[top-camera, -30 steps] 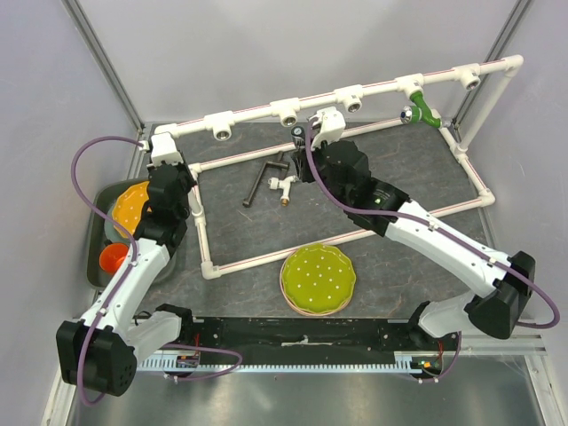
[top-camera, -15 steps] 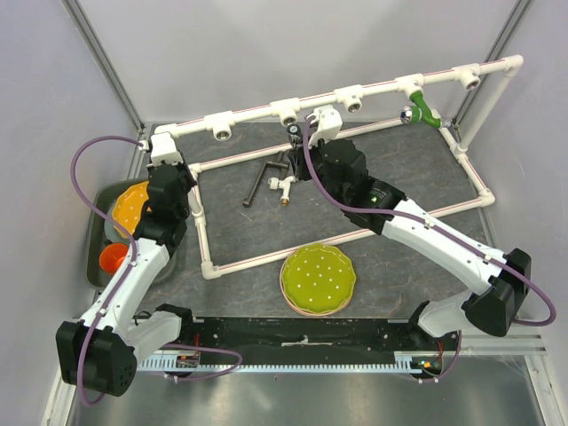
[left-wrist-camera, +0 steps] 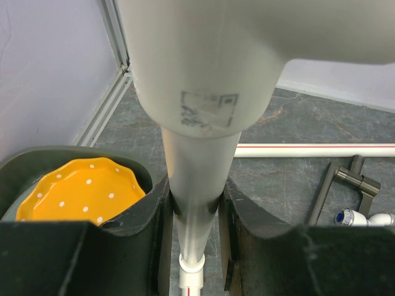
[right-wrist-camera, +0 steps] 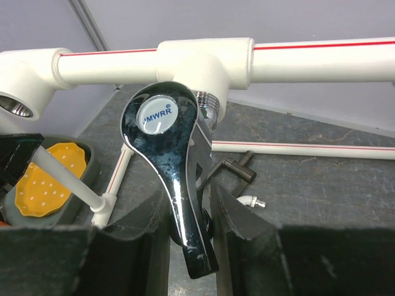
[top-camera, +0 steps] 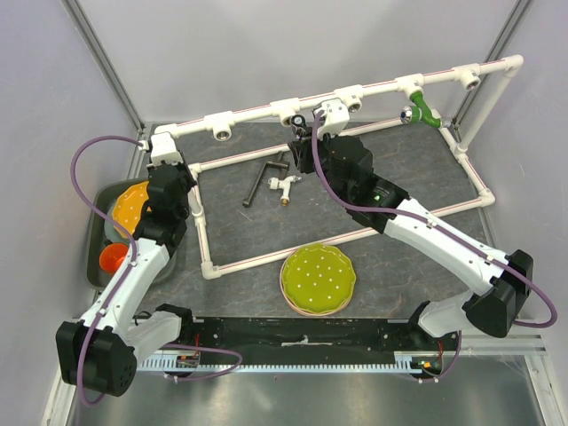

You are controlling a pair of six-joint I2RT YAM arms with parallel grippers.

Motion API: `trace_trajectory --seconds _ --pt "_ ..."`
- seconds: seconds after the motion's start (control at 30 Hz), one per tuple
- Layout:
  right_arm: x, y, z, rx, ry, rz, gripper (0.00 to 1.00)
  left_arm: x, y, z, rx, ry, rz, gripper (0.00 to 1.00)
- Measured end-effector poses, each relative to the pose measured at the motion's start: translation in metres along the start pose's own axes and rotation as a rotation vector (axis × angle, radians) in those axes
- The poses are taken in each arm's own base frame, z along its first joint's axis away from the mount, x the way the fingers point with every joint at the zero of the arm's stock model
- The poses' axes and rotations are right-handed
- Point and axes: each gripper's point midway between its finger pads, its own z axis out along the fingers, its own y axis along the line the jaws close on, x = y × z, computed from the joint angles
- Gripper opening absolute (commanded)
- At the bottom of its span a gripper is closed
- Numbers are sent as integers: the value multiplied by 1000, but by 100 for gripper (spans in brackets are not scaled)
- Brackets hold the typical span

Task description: Install the water faucets

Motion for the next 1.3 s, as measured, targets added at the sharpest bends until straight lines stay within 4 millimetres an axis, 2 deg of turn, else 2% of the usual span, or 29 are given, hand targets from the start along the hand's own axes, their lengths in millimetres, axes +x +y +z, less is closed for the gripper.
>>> trace_trajectory --seconds 0.17,0.47,1.3 --pt "-2 1 1 -6 -10 7 0 0 0 0 0 1 0 2" --pt "7 7 5 -28 12 9 0 0 0 0 0 1 0 2" --pt "10 2 9 -17 15 3 0 0 0 0 2 4 1 2"
